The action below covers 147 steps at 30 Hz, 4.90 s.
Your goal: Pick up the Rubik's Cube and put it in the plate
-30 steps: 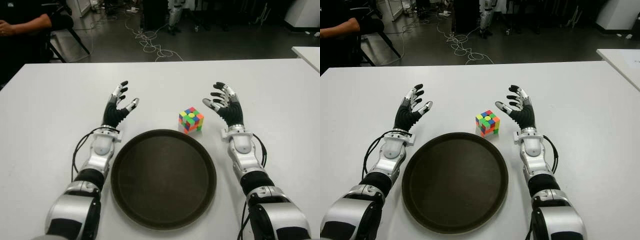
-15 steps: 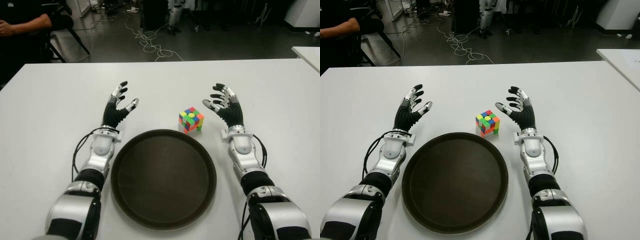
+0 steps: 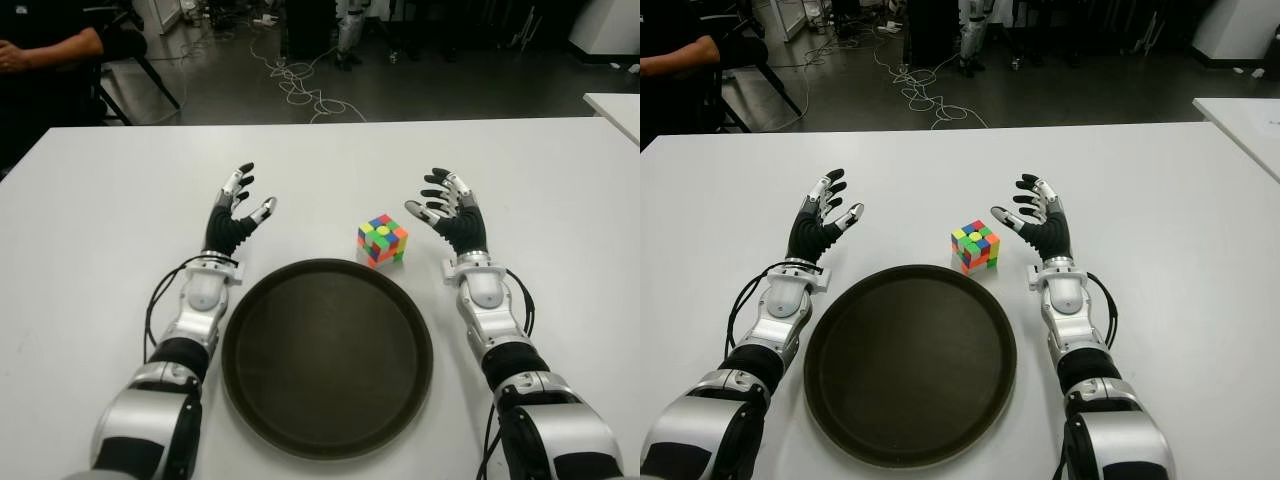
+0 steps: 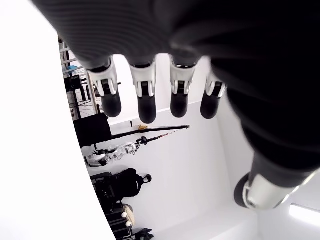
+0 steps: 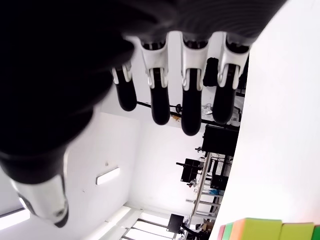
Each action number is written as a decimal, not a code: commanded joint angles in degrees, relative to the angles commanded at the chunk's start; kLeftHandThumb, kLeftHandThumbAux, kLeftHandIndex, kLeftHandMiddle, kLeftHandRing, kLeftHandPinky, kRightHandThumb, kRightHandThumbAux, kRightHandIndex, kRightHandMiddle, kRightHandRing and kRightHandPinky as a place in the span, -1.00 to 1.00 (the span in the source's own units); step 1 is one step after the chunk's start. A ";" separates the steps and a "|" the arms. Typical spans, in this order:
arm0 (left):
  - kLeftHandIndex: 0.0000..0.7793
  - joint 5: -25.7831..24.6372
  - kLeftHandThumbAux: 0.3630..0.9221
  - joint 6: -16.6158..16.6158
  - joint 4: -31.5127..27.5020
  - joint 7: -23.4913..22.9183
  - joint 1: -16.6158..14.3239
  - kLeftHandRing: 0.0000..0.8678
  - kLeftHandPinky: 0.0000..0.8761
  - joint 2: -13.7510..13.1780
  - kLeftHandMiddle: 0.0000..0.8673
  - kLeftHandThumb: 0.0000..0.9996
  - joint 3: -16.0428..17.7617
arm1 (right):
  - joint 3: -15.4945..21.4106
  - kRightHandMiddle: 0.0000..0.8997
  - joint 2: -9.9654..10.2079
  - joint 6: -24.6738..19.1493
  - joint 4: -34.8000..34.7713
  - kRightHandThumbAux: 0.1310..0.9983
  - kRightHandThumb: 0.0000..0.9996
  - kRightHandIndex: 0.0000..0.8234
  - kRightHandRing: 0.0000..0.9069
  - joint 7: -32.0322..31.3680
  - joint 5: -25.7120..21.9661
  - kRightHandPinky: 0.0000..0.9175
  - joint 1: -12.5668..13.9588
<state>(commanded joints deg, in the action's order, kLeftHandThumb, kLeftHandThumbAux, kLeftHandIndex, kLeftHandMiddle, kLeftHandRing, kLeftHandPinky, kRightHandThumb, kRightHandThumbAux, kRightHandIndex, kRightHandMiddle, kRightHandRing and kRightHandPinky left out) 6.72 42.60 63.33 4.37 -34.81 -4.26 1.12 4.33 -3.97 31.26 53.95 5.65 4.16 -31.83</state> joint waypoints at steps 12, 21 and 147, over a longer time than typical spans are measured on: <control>-0.87 0.19 -0.08 -0.23 -1.05 -0.56 0.47 -0.85 -0.82 0.19 -0.81 -0.93 -0.19 | -0.14 -0.42 -1.41 2.13 -0.54 0.18 -0.84 -0.53 -0.41 1.17 1.24 -0.42 -0.24; -0.86 -0.02 -0.04 -0.39 -1.65 -0.87 0.94 -0.82 -0.78 0.54 -0.78 -0.93 -0.17 | -1.08 -0.47 -3.45 4.12 2.51 0.22 -0.86 -0.58 -0.44 5.34 4.47 -0.42 -1.82; -0.88 -0.62 -0.14 -0.12 1.15 -2.34 -0.51 -0.83 -0.77 -0.18 -0.81 -0.94 0.23 | -11.46 -0.49 -5.09 8.93 15.98 0.25 -1.00 -0.55 -0.40 3.17 9.39 -0.25 -12.72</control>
<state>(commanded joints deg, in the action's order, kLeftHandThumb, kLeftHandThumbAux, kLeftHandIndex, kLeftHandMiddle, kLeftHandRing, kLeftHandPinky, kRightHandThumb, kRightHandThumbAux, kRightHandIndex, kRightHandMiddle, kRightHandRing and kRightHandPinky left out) 6.11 42.49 64.48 2.03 -35.32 -4.44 1.35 -7.13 -9.06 40.19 69.93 8.82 13.54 -44.56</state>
